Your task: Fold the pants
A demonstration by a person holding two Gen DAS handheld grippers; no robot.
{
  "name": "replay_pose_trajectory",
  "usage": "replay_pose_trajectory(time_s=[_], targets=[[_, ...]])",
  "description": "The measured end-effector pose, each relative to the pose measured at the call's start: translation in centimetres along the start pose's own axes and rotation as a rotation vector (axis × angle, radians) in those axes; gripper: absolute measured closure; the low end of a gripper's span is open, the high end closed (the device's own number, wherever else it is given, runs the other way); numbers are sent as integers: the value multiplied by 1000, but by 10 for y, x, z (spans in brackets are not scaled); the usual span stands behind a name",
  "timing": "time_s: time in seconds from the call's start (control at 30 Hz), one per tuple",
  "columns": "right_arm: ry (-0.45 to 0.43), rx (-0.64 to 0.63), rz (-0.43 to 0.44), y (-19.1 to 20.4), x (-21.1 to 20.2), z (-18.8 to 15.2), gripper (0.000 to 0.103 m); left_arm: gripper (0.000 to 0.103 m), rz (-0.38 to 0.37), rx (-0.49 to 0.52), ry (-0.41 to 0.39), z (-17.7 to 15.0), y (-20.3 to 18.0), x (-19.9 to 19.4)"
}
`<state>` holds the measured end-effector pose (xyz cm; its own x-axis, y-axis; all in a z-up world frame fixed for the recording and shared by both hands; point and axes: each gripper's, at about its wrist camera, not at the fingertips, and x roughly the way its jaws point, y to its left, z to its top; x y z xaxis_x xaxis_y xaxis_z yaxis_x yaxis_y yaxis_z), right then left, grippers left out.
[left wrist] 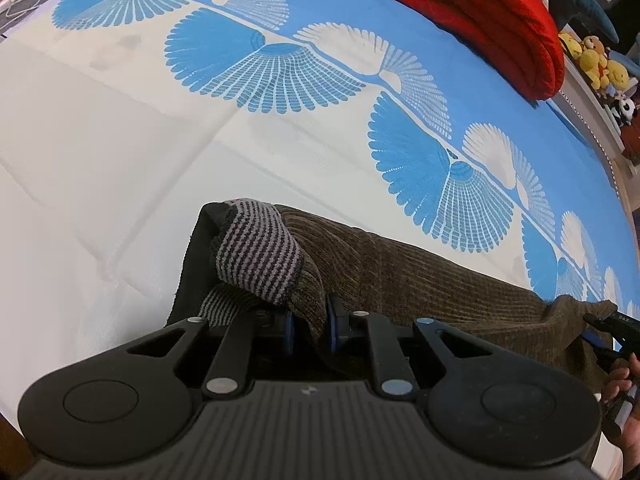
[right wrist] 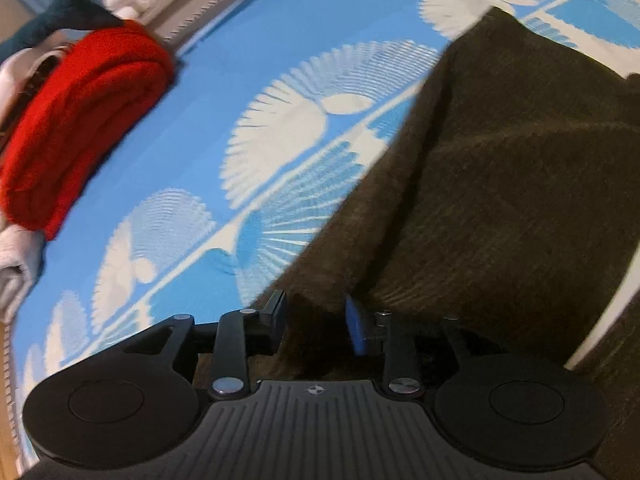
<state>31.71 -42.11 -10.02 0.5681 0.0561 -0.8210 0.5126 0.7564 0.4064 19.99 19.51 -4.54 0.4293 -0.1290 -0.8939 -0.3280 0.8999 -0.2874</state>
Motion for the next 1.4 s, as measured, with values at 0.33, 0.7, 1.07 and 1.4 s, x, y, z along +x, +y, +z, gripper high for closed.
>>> replay_pose_trajectory(time_s=[0.33, 0.7, 1.07, 1.4], targets=[[-73, -12, 43, 0, -7, 2, 96, 86, 3, 25, 3, 0, -5, -2], [-133, -84, 124, -5, -103, -1, 100, 87, 5, 28, -9, 1, -2, -21], [95, -192, 47, -75, -188, -87, 101, 89, 12, 162, -3, -33, 23, -62], [102, -217, -23, -125, -180, -55, 91, 58, 143, 282, 7, -40, 27, -53]])
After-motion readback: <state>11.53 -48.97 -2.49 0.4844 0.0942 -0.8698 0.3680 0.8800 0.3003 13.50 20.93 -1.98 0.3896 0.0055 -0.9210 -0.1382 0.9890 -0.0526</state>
